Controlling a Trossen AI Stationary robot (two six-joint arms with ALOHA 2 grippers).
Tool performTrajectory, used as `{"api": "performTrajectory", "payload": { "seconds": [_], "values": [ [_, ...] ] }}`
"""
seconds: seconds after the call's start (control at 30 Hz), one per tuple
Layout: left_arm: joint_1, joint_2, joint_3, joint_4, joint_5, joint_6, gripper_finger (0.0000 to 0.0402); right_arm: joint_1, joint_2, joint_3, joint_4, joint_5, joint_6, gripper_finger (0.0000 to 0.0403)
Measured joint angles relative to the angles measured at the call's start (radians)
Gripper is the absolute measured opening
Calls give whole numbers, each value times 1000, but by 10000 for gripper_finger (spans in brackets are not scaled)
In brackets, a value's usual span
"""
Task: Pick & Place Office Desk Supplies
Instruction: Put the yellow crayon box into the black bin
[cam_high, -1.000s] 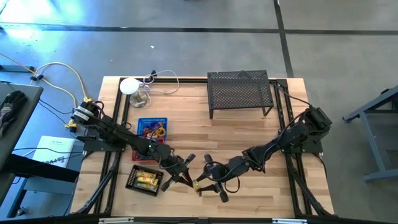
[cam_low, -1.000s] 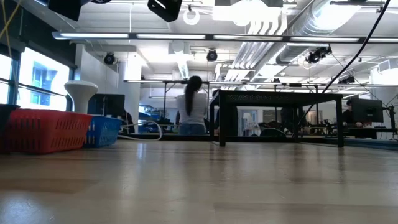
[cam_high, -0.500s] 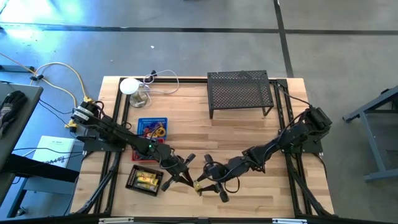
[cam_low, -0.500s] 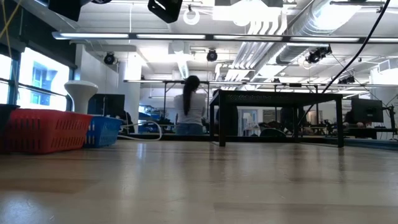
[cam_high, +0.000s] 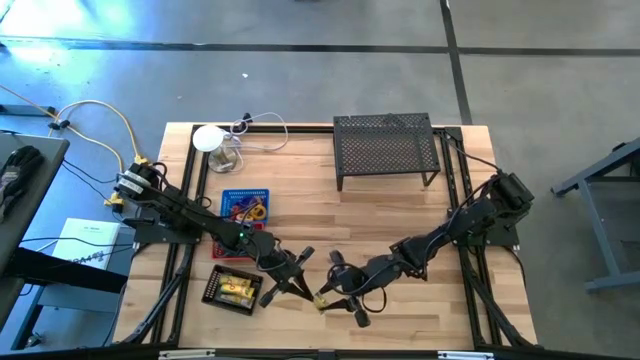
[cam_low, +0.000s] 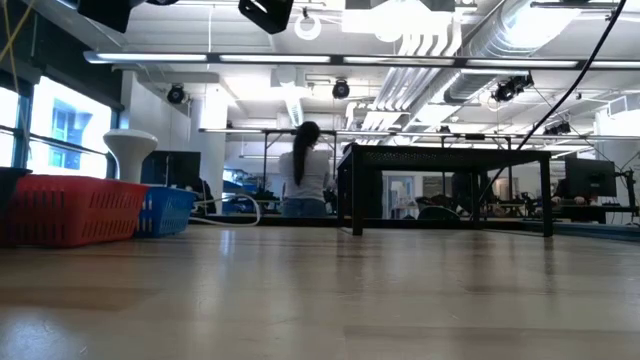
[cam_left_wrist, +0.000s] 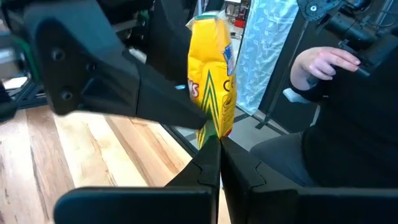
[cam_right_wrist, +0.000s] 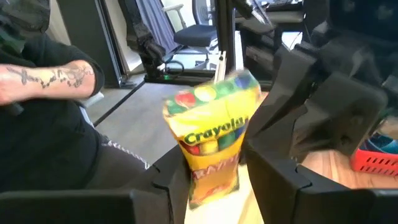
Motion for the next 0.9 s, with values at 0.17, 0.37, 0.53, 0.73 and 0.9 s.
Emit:
{"api": "performTrajectory", "payload": {
  "seconds": [0.17,0.37,0.53,0.73,0.9],
  "values": [
    [-11,-2,1,1,0,11,0,13,0,-1,-21,2,6,144],
    [-13,-9,1,0,2,10,0,15,1,-1,-51,15,33,144],
    [-16,-11,2,0,0,10,0,14,1,-1,-46,44,17,144],
    [-16,-11,2,-11,0,2,0,15,1,-1,-43,80,26,144],
    [-16,-11,2,-88,-2,-5,0,26,1,-1,-104,80,91,144]
  ]
}}
